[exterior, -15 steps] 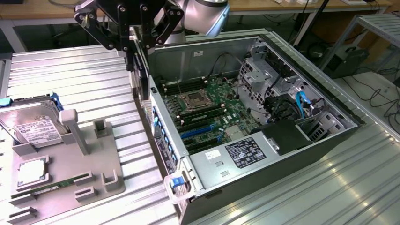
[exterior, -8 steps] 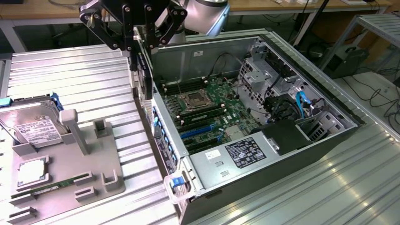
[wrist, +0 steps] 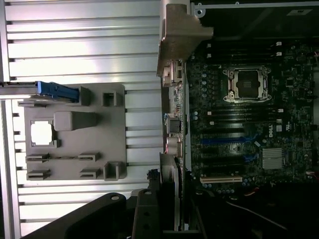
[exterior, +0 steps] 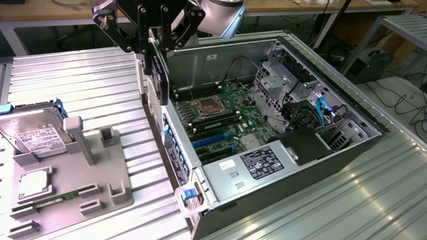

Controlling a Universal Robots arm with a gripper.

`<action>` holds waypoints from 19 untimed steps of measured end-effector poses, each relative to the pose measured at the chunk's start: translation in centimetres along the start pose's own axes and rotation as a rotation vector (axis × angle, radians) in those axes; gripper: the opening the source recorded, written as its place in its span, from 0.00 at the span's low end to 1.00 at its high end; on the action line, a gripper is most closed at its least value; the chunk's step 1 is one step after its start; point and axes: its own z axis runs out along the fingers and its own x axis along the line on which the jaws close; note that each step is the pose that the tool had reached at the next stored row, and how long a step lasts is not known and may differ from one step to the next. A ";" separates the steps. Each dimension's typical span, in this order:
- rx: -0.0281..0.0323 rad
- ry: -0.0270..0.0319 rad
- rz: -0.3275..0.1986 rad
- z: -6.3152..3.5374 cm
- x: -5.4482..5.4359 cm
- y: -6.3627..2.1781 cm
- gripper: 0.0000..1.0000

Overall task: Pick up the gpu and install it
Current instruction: 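Pick up the gpu and move the gpu toward the slot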

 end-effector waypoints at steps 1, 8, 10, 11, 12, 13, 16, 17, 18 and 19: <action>0.0001 0.0001 0.000 0.00 -0.1 0.00 0.27; 0.0000 0.0000 0.000 0.06 -0.8 0.03 0.27; 0.0000 0.0001 0.000 0.07 -0.9 0.04 0.27; 0.0000 0.0000 0.000 0.08 -1.0 0.04 0.27; 0.0000 0.0000 0.000 0.08 -1.1 0.04 0.27; 0.0000 0.0001 0.000 0.09 -1.2 0.04 0.27; 0.0000 0.0000 0.000 0.11 -1.4 0.05 0.27; -0.0001 0.0000 0.000 0.11 -1.5 0.06 0.27; 0.0000 0.0000 0.000 0.12 -1.6 0.06 0.27; 0.0000 0.0000 0.000 0.12 -1.7 0.06 0.27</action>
